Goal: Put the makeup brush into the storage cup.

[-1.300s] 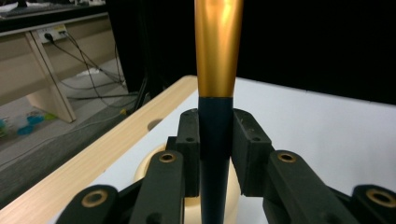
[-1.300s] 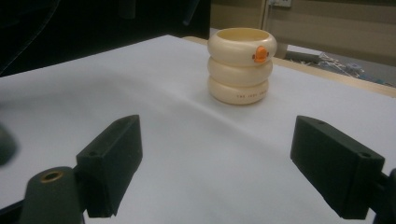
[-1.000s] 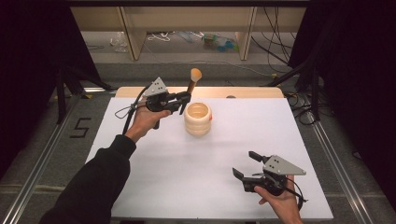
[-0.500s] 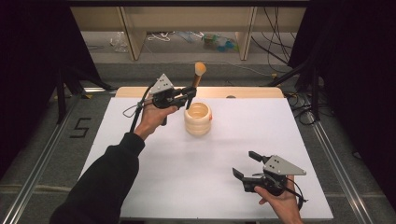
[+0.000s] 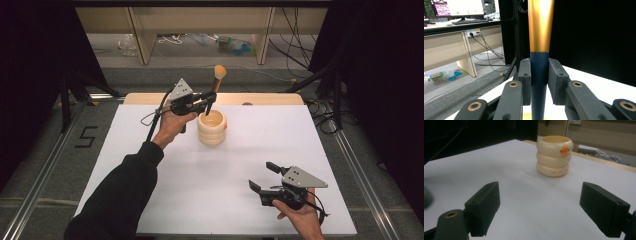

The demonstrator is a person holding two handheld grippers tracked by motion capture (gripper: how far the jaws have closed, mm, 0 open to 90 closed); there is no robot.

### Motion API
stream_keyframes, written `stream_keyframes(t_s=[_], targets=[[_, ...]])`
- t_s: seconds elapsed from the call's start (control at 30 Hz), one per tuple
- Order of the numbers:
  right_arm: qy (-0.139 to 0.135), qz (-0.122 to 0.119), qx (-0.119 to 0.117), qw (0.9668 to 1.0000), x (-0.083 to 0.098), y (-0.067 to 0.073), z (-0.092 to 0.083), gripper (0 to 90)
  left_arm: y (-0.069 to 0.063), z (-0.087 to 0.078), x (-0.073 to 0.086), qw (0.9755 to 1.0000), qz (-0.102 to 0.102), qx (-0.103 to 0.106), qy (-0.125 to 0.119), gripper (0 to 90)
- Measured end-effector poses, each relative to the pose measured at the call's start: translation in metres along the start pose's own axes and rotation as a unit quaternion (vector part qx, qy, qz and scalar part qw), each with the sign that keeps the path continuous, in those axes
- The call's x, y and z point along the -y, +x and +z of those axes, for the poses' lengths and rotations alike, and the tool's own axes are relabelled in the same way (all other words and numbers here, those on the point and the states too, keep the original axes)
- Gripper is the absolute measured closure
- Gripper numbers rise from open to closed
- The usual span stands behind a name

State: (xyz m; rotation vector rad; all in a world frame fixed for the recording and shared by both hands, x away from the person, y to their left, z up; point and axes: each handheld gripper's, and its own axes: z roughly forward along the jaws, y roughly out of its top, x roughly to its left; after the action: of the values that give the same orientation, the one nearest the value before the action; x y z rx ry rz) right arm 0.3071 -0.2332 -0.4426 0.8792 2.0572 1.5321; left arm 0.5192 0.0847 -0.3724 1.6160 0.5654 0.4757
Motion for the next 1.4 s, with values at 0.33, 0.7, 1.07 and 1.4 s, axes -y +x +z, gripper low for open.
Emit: stream_keyframes(t_s=[0.33, 0.7, 1.07, 1.4], targets=[[0.001, 0.0, -0.001, 1.0, 0.0, 0.0, 0.0, 17.3, 0.002, 0.009, 0.008, 0.9999, -0.012, 0.001, -0.009, 74.3], [-0.003, -0.012, 0.003, 0.9999, 0.0, -0.001, 0.0, 17.3, 0.001, 0.014, 0.019, 0.9997, -0.021, -0.004, -0.012, 74.3], [-0.005, -0.013, 0.003, 0.9999, 0.0, -0.001, 0.0, 17.3, 0.002, 0.017, 0.026, 0.9997, -0.023, -0.002, -0.012, 74.3], [-0.004, -0.013, 0.003, 0.9999, 0.0, -0.001, 0.0, 17.4, 0.002, 0.019, 0.038, 0.9994, -0.034, -0.005, -0.009, 74.3]])
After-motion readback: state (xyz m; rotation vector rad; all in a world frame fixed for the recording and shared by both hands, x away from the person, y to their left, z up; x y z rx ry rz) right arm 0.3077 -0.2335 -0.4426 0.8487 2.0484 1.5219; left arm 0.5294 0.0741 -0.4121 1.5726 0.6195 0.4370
